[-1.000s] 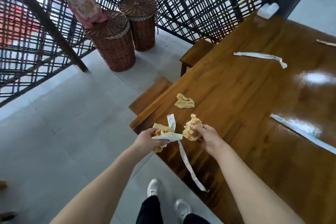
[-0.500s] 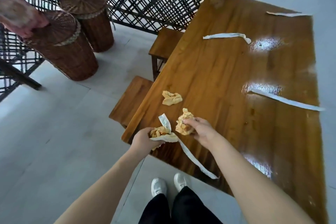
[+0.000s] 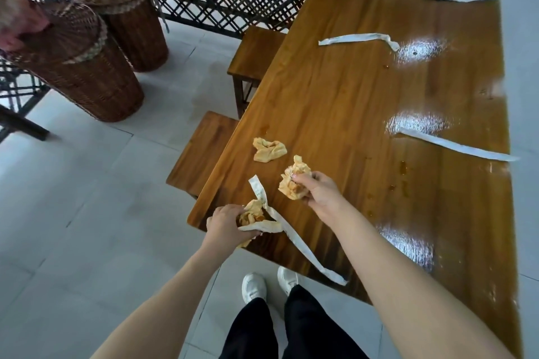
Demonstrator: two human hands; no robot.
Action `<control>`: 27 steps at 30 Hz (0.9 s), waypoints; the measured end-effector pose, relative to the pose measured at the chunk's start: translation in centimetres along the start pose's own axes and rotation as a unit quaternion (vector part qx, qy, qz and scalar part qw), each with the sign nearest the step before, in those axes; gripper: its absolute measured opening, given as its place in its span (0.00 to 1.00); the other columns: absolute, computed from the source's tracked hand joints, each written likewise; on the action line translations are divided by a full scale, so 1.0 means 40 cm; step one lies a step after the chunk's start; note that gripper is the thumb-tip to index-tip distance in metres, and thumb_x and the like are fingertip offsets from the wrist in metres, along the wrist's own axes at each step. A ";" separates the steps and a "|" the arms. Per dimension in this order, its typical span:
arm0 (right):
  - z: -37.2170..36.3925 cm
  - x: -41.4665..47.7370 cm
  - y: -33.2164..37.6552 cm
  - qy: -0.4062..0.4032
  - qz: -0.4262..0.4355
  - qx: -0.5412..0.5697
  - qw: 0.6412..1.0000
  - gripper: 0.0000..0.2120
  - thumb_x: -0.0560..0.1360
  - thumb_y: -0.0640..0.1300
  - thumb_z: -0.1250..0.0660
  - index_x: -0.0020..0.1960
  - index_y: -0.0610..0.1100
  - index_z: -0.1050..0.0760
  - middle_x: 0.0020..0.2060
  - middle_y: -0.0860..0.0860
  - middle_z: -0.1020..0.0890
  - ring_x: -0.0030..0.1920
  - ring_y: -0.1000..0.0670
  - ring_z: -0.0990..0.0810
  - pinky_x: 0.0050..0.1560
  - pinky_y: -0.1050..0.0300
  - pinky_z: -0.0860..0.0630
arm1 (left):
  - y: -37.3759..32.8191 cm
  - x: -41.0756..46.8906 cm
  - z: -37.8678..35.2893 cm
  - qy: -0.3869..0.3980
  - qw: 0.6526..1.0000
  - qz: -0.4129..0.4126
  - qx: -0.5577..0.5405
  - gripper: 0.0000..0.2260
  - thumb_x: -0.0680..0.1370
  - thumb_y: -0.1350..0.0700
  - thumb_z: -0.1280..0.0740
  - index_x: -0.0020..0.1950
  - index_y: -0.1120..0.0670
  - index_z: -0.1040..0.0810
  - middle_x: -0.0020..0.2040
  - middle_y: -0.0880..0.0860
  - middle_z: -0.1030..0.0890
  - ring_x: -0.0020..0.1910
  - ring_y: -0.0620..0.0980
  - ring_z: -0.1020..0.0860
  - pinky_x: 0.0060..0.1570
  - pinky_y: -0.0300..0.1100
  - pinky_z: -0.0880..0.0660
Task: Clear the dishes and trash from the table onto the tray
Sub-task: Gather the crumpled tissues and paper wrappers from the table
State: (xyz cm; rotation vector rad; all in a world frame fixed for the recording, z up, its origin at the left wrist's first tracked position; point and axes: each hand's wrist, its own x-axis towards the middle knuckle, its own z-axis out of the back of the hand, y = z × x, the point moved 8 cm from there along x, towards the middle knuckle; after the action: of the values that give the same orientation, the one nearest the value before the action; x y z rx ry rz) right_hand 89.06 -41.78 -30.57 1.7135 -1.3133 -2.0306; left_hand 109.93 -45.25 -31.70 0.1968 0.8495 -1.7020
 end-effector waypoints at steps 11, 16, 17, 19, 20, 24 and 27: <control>-0.029 0.025 0.107 -0.003 0.060 -0.097 0.993 0.08 0.71 0.45 0.27 0.46 0.45 0.24 0.45 0.50 0.17 0.50 0.51 0.20 0.53 0.57 0.26 | 0.070 -0.013 0.112 -0.079 0.912 0.164 -0.366 0.22 0.72 0.48 0.26 0.62 0.56 0.23 0.45 0.48 0.23 0.41 0.45 0.23 0.34 0.34 0.27; -0.099 0.053 0.164 0.035 0.104 -0.164 0.980 0.07 0.71 0.44 0.27 0.46 0.44 0.24 0.42 0.52 0.18 0.44 0.53 0.21 0.40 0.63 0.29 | 0.068 0.022 0.183 -0.121 0.849 0.192 -0.477 0.19 0.71 0.45 0.26 0.56 0.53 0.24 0.44 0.48 0.21 0.44 0.47 0.21 0.42 0.40 0.24; -0.115 0.063 0.173 0.043 0.111 -0.178 0.977 0.08 0.71 0.44 0.27 0.47 0.44 0.24 0.43 0.51 0.18 0.45 0.53 0.20 0.41 0.62 0.28 | 0.067 0.033 0.191 -0.125 0.840 0.196 -0.490 0.19 0.71 0.45 0.26 0.55 0.53 0.25 0.45 0.48 0.21 0.44 0.47 0.21 0.44 0.41 0.24; -0.144 0.093 0.189 0.060 0.119 -0.219 0.966 0.12 0.70 0.46 0.27 0.50 0.44 0.24 0.46 0.50 0.18 0.48 0.51 0.20 0.45 0.59 0.26 | 0.063 0.053 0.206 -0.120 0.838 0.203 -0.493 0.20 0.71 0.44 0.27 0.55 0.55 0.23 0.45 0.49 0.20 0.45 0.49 0.20 0.45 0.42 0.23; -0.155 0.113 0.191 0.064 0.117 -0.244 0.961 0.14 0.69 0.48 0.26 0.51 0.44 0.24 0.48 0.49 0.19 0.50 0.50 0.21 0.48 0.57 0.26 | 0.058 0.061 0.208 -0.109 0.843 0.205 -0.485 0.20 0.71 0.44 0.27 0.54 0.56 0.23 0.45 0.49 0.19 0.45 0.48 0.20 0.44 0.42 0.23; -0.174 0.180 0.171 0.058 0.109 -0.363 0.924 0.20 0.60 0.61 0.27 0.46 0.52 0.25 0.60 0.46 0.23 0.62 0.43 0.26 0.64 0.42 0.29 | 0.048 0.093 0.202 -0.085 0.858 0.198 -0.465 0.18 0.72 0.44 0.28 0.53 0.56 0.21 0.45 0.49 0.18 0.42 0.46 0.19 0.36 0.37 0.24; -0.189 0.188 0.160 0.068 0.124 -0.427 0.893 0.18 0.63 0.59 0.26 0.46 0.52 0.27 0.58 0.47 0.22 0.62 0.43 0.26 0.65 0.41 0.30 | 0.054 0.110 0.192 -0.087 0.844 0.209 -0.486 0.19 0.72 0.43 0.28 0.53 0.56 0.22 0.45 0.50 0.18 0.43 0.47 0.19 0.43 0.41 0.21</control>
State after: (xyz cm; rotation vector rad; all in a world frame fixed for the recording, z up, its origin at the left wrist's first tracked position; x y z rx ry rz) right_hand 90.69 -54.09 -30.99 1.1621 -0.4178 -1.8582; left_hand 112.74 -53.64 -29.46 -0.4349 1.3132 -0.7199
